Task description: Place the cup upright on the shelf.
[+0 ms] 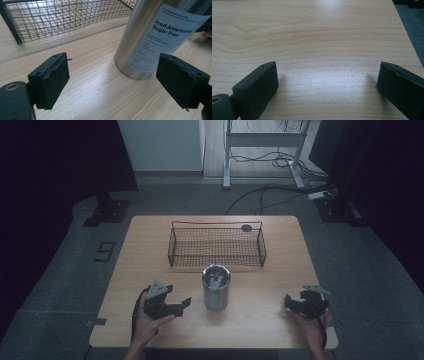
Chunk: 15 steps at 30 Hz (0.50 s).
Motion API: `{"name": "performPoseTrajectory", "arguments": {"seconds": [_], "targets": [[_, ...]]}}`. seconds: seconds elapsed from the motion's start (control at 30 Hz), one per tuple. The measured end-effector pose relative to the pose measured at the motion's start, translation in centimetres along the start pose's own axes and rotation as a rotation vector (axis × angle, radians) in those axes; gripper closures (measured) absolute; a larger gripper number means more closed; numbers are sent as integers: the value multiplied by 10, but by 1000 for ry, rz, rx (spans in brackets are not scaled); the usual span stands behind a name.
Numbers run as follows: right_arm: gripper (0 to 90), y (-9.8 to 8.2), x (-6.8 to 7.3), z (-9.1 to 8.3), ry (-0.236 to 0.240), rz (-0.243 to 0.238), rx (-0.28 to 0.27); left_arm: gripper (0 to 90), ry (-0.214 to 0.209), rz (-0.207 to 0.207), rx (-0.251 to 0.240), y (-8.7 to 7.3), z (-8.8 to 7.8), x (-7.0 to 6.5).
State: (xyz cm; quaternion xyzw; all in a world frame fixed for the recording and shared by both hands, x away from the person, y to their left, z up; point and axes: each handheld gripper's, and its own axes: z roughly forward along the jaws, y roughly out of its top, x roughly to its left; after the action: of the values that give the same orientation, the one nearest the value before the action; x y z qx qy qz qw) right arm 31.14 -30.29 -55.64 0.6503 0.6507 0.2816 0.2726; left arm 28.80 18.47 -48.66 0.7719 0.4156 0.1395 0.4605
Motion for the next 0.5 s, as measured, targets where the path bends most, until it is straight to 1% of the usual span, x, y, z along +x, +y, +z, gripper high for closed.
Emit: {"name": "performPoseTrajectory", "arguments": {"seconds": [0.27,0.4,0.5], "targets": [[42,-1,1,-1,-4,5,-3,108,-12,10,1,3,7,-10],[45,-1,1,-1,-6,7,-5,96,-13,20,18,6,12,-15],[45,-1,1,-1,-6,6,-4,82,-22,24,23,8,15,-18]]}}
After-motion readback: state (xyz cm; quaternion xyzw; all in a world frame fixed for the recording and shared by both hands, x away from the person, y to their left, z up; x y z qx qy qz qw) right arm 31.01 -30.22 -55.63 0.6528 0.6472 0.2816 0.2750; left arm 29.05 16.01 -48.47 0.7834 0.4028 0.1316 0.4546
